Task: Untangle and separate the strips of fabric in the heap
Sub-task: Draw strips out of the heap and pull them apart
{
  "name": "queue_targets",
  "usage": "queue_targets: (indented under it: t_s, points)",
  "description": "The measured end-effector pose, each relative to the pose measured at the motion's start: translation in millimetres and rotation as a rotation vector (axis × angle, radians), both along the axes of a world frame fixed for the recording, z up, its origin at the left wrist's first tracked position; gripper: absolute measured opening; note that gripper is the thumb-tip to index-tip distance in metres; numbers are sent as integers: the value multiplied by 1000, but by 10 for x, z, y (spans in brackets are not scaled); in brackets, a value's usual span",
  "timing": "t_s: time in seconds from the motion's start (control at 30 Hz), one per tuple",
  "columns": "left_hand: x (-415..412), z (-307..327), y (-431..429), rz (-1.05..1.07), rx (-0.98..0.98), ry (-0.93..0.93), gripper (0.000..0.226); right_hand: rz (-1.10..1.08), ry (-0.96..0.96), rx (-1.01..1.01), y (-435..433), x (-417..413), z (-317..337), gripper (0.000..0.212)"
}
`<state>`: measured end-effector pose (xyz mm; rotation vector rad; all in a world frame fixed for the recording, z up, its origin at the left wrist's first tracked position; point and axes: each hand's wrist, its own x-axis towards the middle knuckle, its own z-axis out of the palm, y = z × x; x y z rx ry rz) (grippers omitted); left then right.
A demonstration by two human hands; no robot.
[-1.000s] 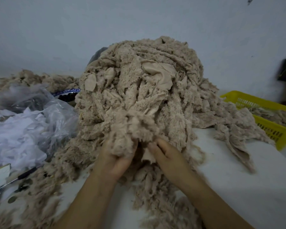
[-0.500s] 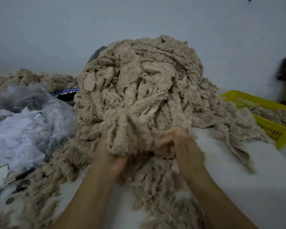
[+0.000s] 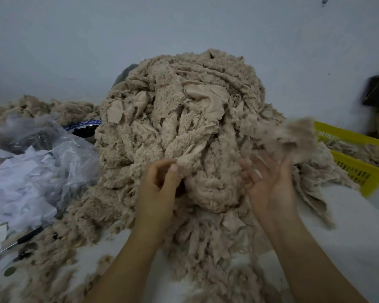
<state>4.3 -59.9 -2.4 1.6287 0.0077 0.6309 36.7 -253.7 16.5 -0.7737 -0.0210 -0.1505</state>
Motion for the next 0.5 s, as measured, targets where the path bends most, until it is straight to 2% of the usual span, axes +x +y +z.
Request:
queue_targets:
  t_s: [0.07,0.13,0.17,0.23,0.27,0.33,0.4,0.5]
  points:
    - [37,-34,46,115,51,5,21,19,63,-137,41,3,-96,58]
    - [67,-72,91,133,129,101,42,13,38,-434,190,-38,-203,46]
    - [74,-87,97,123,193,167,46,4,-4,-571,251,-54,-241,41]
    - [59,-91,72,104,298,190,26,68,-72,-714,349,-83,-298,40]
    - [34,-68,48,106,345,140,9,138,-72,-730,376,-102,-297,42]
    - [-22,-19,-35,83,456,0,13,261,-56,-749,405,-118,-305,48]
    - [-70,-21,-158,-88,523,-56,9,332,-38,-735,423,-122,-342,48]
    - [-152,-61,-317,-402,594,8,9,322,109,-595,385,-90,-336,46]
